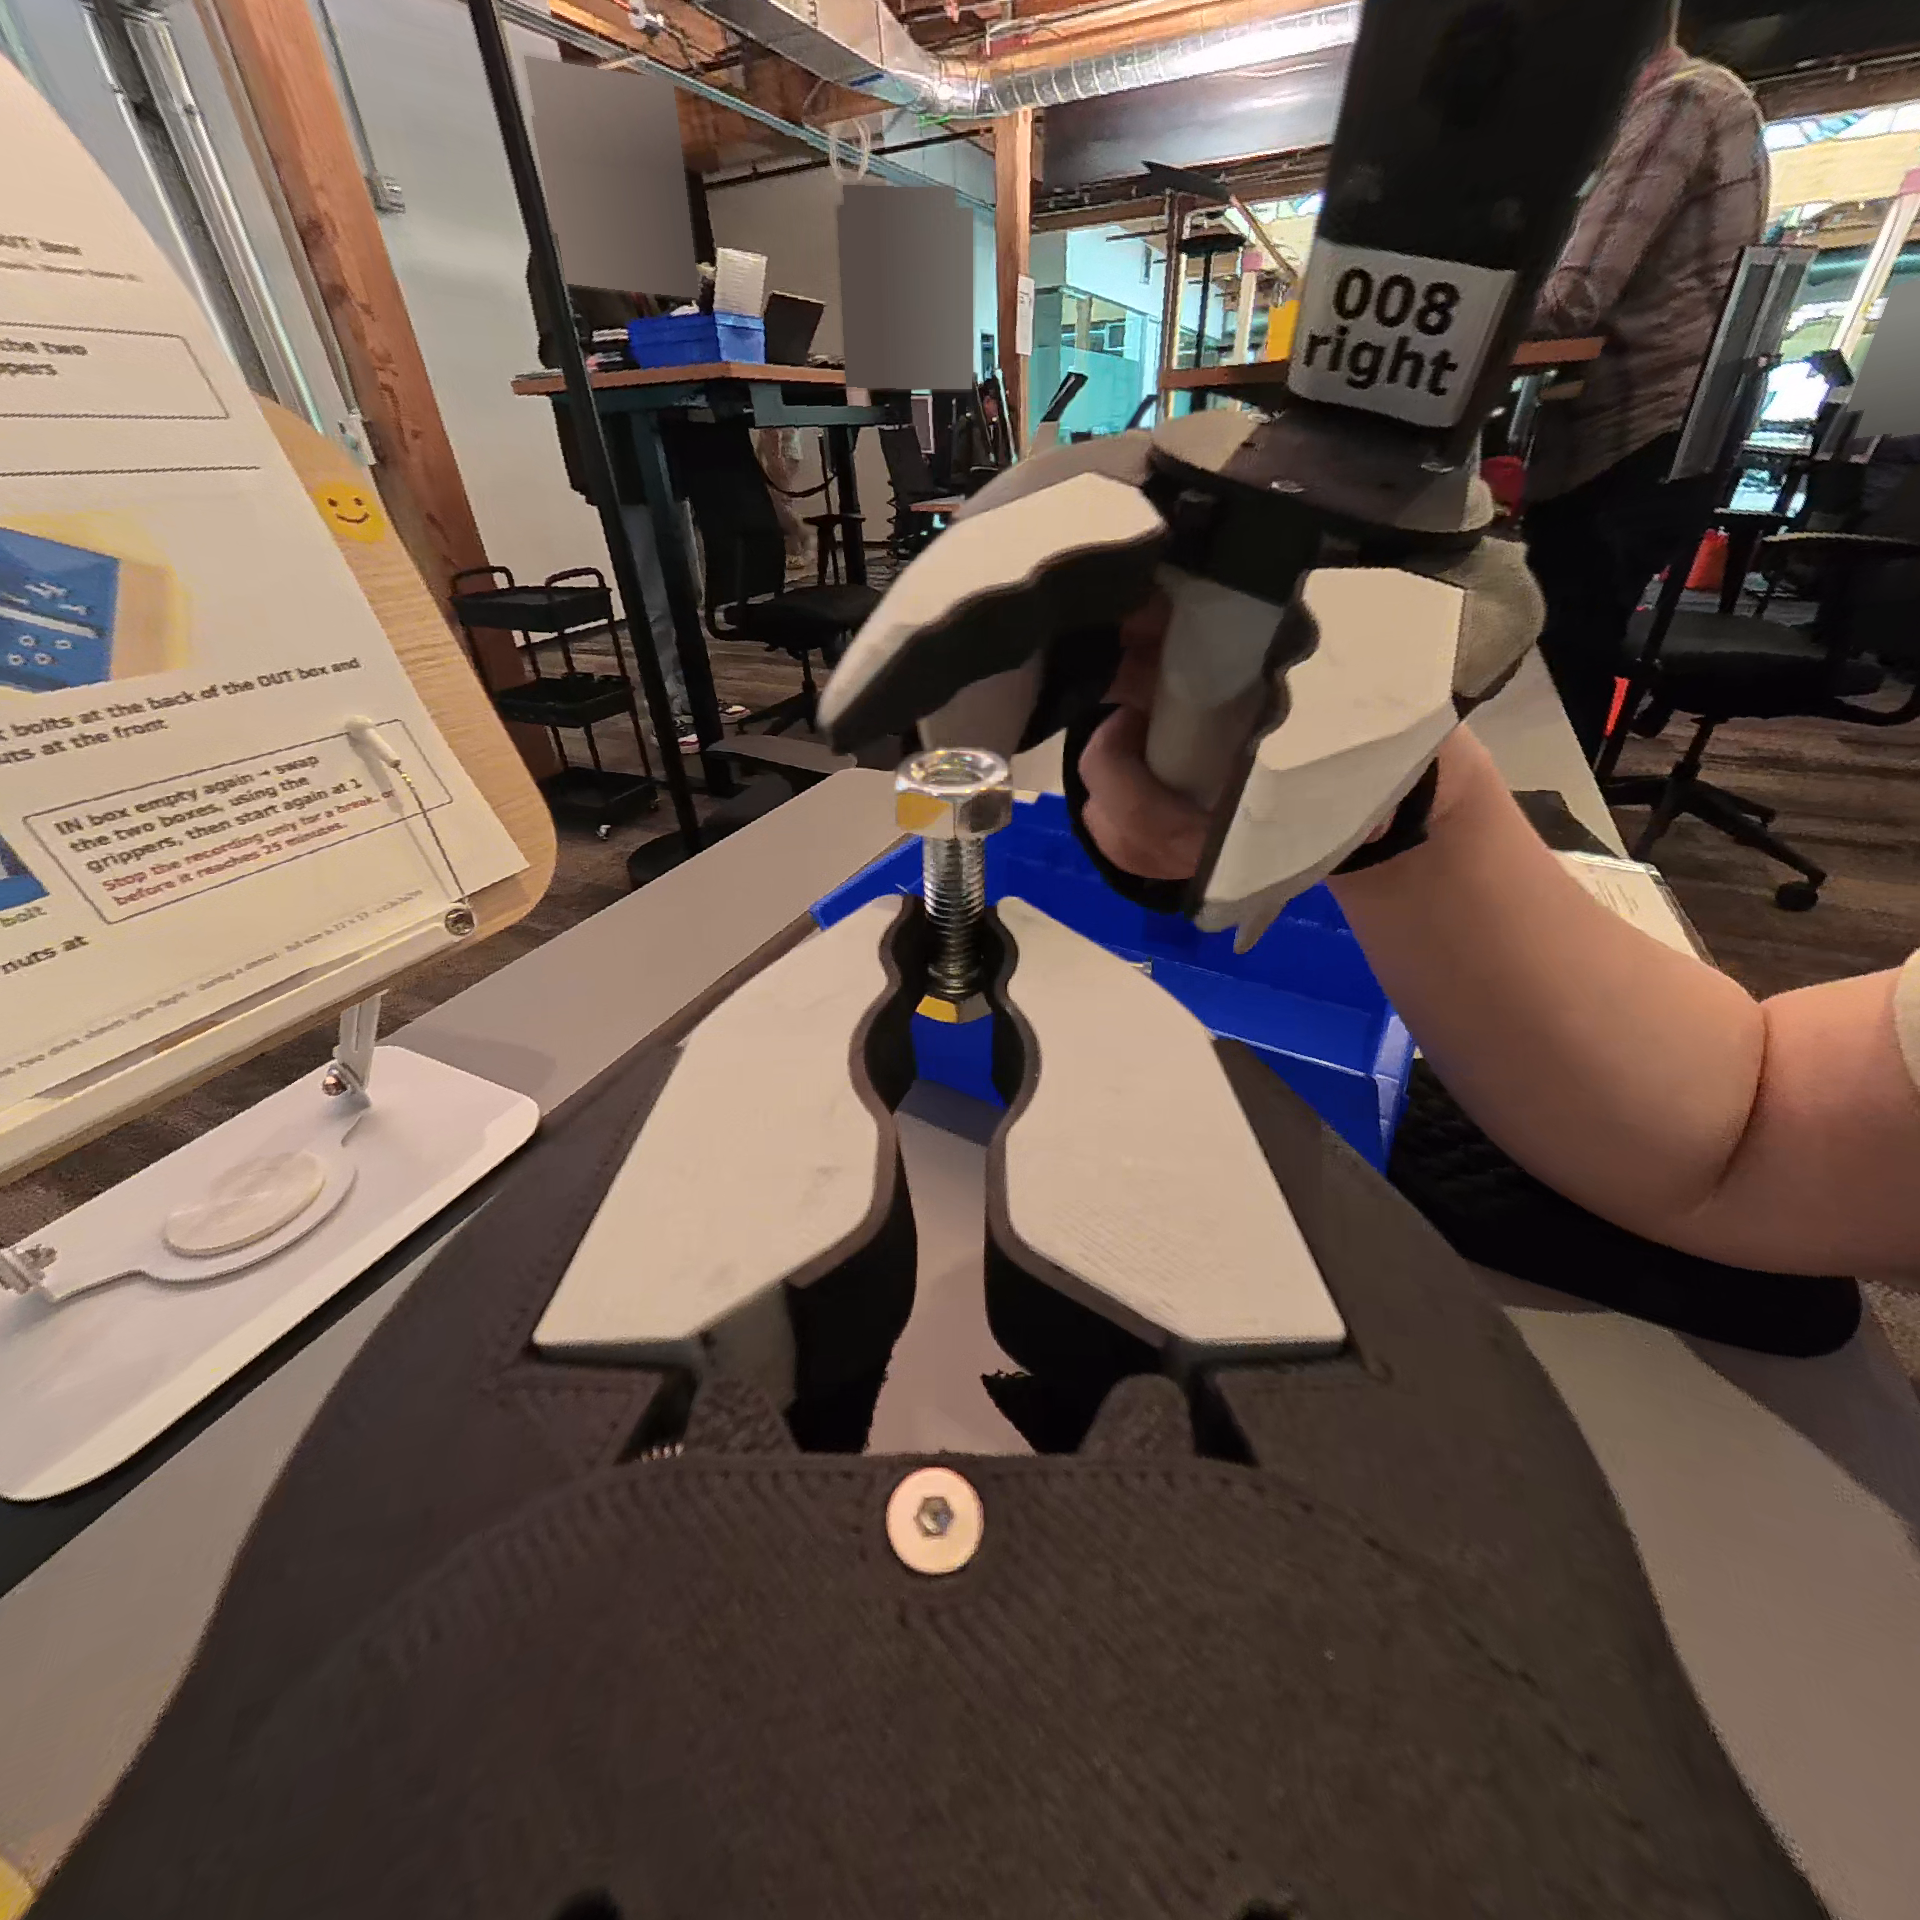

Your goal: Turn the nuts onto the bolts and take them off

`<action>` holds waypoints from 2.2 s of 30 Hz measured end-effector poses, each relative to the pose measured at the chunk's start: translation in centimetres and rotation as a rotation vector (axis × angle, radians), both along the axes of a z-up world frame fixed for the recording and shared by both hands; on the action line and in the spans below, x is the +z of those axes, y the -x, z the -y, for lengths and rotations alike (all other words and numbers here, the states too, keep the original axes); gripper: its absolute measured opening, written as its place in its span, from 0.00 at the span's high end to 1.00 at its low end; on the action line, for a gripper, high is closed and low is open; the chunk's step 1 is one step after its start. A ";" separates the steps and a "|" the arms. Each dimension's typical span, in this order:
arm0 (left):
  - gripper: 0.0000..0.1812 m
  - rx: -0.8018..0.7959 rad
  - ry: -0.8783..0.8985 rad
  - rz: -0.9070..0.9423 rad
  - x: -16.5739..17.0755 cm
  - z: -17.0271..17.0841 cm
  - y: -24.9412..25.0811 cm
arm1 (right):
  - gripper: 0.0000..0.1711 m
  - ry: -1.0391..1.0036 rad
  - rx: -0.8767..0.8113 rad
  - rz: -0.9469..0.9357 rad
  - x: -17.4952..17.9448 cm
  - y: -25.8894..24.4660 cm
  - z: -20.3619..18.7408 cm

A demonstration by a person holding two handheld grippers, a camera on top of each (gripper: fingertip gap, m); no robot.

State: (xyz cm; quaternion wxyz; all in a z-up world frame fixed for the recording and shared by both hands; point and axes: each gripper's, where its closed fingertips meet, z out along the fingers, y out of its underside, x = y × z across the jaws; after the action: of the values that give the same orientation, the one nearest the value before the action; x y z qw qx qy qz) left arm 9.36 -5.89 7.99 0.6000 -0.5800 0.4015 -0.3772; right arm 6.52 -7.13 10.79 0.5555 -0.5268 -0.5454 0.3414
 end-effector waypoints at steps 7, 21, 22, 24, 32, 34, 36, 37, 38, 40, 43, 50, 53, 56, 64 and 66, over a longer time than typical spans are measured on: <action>0.95 0.054 -0.005 -0.008 0.1 -0.9 0.8 | 0.63 -0.011 0.032 0.050 -0.6 0.3 0.8; 0.95 0.052 -0.011 -0.013 0.1 -0.8 0.9 | 0.61 -0.008 0.034 0.062 -0.7 0.4 0.9; 0.95 0.059 0.000 0.000 0.3 -1.0 1.2 | 0.64 -0.012 0.045 0.068 -0.7 0.1 1.1; 0.95 0.061 0.018 0.035 0.6 -1.3 1.6 | 0.72 0.008 0.081 0.049 -0.3 -0.2 1.8; 0.95 0.019 -0.012 -0.019 -0.1 -0.2 0.1 | 0.60 0.012 0.031 0.024 -0.7 1.1 0.7; 0.95 0.049 -0.019 -0.029 -0.1 -0.7 0.5 | 0.58 -0.006 0.027 0.067 -1.1 1.1 0.9; 0.95 0.073 -0.012 -0.022 0.0 -1.2 1.1 | 0.59 -0.029 0.011 0.107 -1.3 0.5 1.0; 0.95 0.099 -0.012 -0.018 0.0 -1.6 1.5 | 0.66 -0.022 0.023 0.120 -1.3 0.2 1.2; 0.95 0.115 -0.015 -0.017 0.1 -1.9 1.7 | 0.71 -0.010 0.037 0.109 -1.1 0.0 1.4; 0.95 0.082 -0.011 -0.009 0.1 -1.4 1.4 | 0.70 -0.001 -0.001 0.059 -0.4 -0.2 0.7; 0.95 0.042 -0.012 -0.017 -0.1 -0.7 0.6 | 0.60 -0.002 -0.045 0.022 -0.3 0.2 -0.3; 0.95 0.100 -0.019 -0.028 0.1 -1.5 1.5 | 0.57 -0.020 0.030 0.122 -1.5 0.5 1.3; 0.95 0.096 0.010 0.022 0.7 -1.8 2.2 | 0.68 0.004 0.066 0.085 -0.6 -0.2 2.1; 0.95 0.058 0.010 0.009 0.3 -1.1 1.3 | 0.62 0.021 0.009 -0.013 0.5 0.2 0.9; 0.95 0.086 -0.028 -0.031 0.2 -1.2 1.3 | 0.57 0.062 0.046 0.082 -0.9 0.3 1.7; 0.95 0.082 -0.012 0.021 0.9 -1.3 1.9 | 0.69 0.088 0.095 0.070 -0.3 -0.7 2.5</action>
State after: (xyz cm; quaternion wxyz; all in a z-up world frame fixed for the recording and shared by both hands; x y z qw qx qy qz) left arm 7.48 -4.56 8.89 0.6226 -0.5885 0.3735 -0.3558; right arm 7.22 -9.66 10.49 0.4955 -0.5360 -0.5734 0.3721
